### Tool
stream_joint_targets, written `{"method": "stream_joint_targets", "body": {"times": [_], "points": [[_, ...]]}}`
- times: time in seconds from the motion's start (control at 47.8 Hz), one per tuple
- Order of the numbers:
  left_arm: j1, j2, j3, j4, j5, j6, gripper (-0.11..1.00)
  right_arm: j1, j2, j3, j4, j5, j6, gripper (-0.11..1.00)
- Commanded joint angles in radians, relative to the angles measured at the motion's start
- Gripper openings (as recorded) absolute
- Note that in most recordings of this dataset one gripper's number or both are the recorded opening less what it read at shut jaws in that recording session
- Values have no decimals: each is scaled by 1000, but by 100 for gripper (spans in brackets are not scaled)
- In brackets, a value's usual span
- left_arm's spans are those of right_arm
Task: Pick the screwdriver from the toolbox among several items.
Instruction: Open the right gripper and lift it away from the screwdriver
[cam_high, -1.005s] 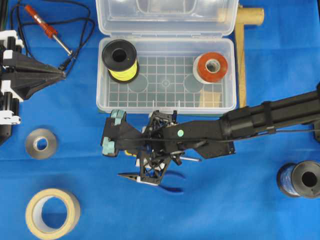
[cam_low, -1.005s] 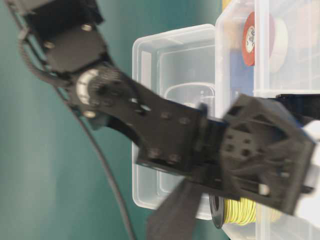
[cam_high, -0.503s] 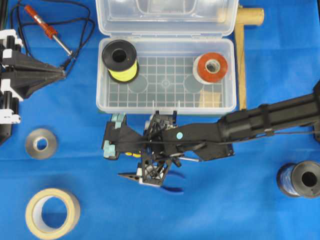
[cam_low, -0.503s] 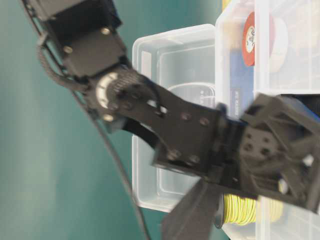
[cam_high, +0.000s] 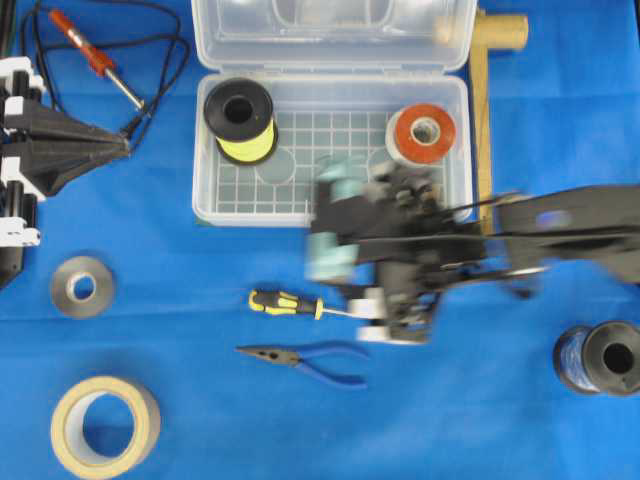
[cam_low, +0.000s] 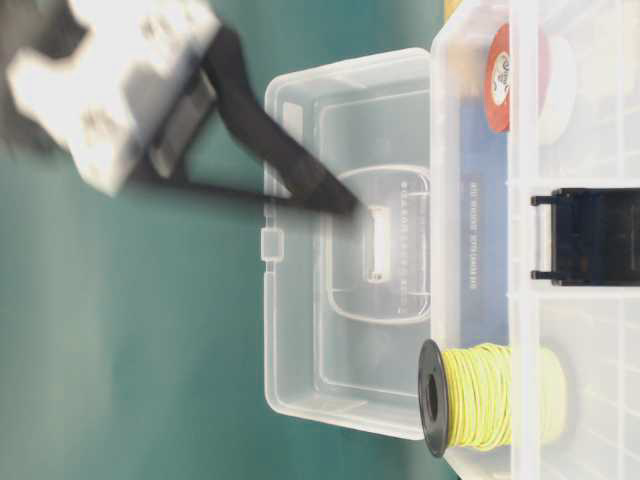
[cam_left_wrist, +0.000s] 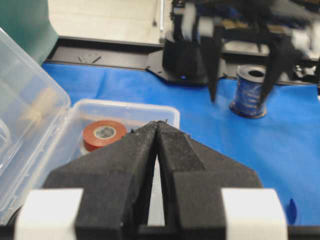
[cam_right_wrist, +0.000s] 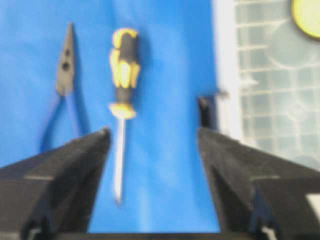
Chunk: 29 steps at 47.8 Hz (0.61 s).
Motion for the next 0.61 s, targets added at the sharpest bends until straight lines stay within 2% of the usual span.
{"method": "stream_joint_targets", "body": {"times": [0.0, 0.251, 0.586], "points": [[3, 3, -8, -2, -8, 0, 0, 3, -144, 114, -44, -74, 12, 72], [3, 5, -5, -2, -11, 2, 0, 3, -509, 446, -126, -235, 38, 72], [0, 8, 3, -2, -11, 2, 0, 3, -853, 788, -137, -359, 38, 72]]}}
